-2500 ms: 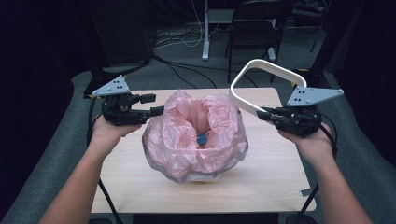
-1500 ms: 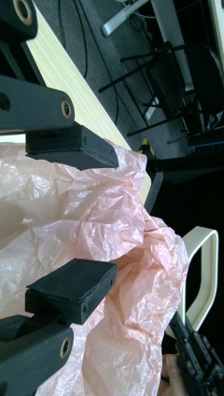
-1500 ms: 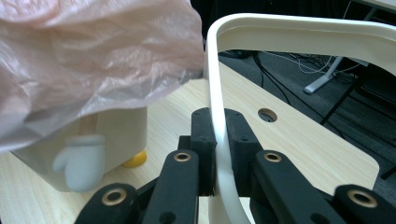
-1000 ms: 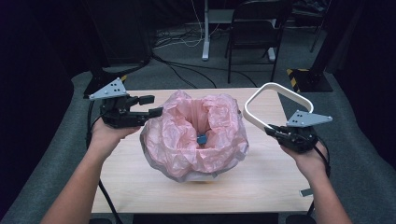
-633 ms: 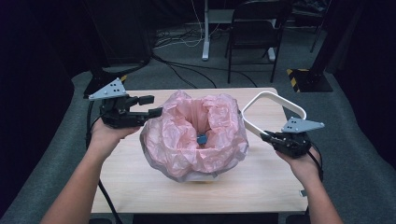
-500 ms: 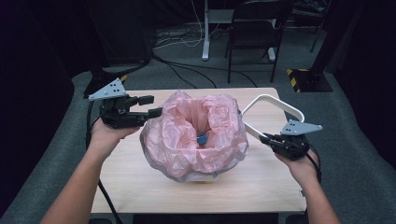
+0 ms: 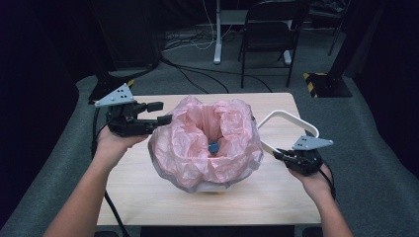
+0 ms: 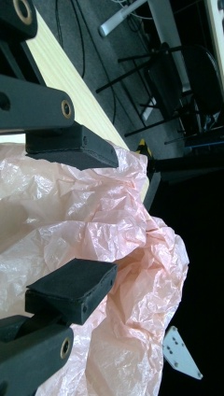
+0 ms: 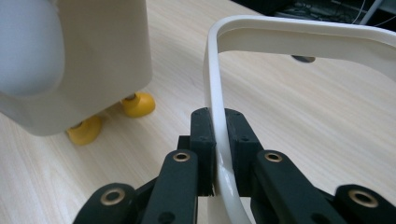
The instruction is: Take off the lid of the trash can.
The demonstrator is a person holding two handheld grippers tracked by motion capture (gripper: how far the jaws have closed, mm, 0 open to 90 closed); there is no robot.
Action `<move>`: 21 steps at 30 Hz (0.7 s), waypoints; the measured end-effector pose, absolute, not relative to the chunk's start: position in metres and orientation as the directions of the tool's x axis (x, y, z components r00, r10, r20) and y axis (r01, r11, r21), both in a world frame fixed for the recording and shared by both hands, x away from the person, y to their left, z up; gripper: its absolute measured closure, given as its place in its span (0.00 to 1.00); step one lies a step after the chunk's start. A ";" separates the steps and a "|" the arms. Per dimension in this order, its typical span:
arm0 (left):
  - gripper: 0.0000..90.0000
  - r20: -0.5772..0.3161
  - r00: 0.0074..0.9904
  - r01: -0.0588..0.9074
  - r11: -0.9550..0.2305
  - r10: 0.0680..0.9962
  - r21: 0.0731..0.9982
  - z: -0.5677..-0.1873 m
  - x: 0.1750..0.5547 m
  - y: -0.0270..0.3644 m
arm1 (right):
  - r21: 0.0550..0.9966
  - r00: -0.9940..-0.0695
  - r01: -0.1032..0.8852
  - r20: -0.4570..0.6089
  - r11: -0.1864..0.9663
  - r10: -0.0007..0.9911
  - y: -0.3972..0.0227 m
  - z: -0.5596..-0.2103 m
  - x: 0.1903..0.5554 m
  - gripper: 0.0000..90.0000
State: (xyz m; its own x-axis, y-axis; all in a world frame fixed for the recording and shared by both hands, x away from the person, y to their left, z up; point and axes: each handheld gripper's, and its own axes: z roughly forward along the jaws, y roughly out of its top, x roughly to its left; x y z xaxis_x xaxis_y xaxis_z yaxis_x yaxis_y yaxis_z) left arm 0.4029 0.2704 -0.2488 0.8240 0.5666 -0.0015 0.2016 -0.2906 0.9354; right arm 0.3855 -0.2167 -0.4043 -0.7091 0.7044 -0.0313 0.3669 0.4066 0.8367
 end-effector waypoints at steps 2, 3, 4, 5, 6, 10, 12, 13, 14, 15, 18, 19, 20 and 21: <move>0.47 -0.004 0.823 0.203 -0.287 0.568 0.936 -0.249 0.403 0.270 | 0.834 -0.707 0.377 -0.023 0.404 0.707 -0.217 -0.409 0.385 0.92; 0.47 -0.004 0.823 0.203 -0.287 0.568 0.936 -0.249 0.403 0.270 | 0.832 -0.707 0.381 -0.018 0.403 0.707 -0.217 -0.411 0.385 0.92; 0.47 -0.002 0.823 0.201 -0.288 0.567 0.936 -0.249 0.403 0.270 | 0.831 -0.706 0.385 -0.015 0.402 0.708 -0.217 -0.413 0.385 0.92; 0.47 -0.004 0.824 0.202 -0.288 0.567 0.936 -0.249 0.403 0.270 | 0.830 -0.705 0.388 -0.012 0.400 0.709 -0.217 -0.415 0.385 0.92; 0.47 -0.004 0.824 0.202 -0.288 0.566 0.936 -0.249 0.403 0.270 | 0.829 -0.704 0.392 -0.008 0.398 0.710 -0.218 -0.417 0.385 0.92; 0.47 -0.004 0.824 0.203 -0.288 0.567 0.936 -0.250 0.403 0.270 | 0.827 -0.701 0.403 0.004 0.391 0.713 -0.218 -0.424 0.386 0.92; 0.47 -0.004 0.823 0.204 -0.288 0.568 0.936 -0.250 0.404 0.270 | 0.827 -0.699 0.407 0.008 0.389 0.715 -0.219 -0.427 0.386 0.92; 0.47 -0.005 0.823 0.204 -0.288 0.568 0.936 -0.250 0.404 0.270 | 0.825 -0.698 0.411 0.011 0.388 0.716 -0.219 -0.428 0.386 0.92; 0.47 -0.005 0.823 0.203 -0.287 0.568 0.936 -0.250 0.404 0.270 | 0.825 -0.696 0.412 0.012 0.386 0.718 -0.219 -0.430 0.386 0.92; 0.47 -0.004 0.823 0.203 -0.287 0.568 0.936 -0.249 0.403 0.270 | 0.824 -0.694 0.416 0.015 0.385 0.720 -0.220 -0.431 0.387 0.92; 0.47 -0.004 0.823 0.203 -0.287 0.568 0.936 -0.250 0.403 0.270 | 0.820 -0.692 0.425 0.021 0.383 0.722 -0.221 -0.435 0.387 0.92; 0.47 -0.005 0.822 0.204 -0.286 0.569 0.936 -0.250 0.403 0.271 | 0.819 -0.691 0.429 0.026 0.381 0.722 -0.222 -0.437 0.388 0.92; 0.47 -0.006 0.822 0.204 -0.286 0.569 0.936 -0.250 0.403 0.271 | 0.817 -0.691 0.433 0.030 0.380 0.722 -0.222 -0.438 0.388 0.92; 0.47 -0.006 0.822 0.205 -0.286 0.570 0.936 -0.250 0.403 0.271 | 0.816 -0.691 0.436 0.032 0.381 0.722 -0.222 -0.440 0.388 0.92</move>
State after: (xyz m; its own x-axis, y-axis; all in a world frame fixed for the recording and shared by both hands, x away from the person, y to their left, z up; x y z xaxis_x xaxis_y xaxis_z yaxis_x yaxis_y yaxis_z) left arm 0.4029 0.2708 -0.2498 0.8216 0.5700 -0.0058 0.2051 -0.2861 0.9360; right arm 0.3883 -0.2223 -0.4400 -0.6907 0.7225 0.0321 0.4359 0.3805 0.8156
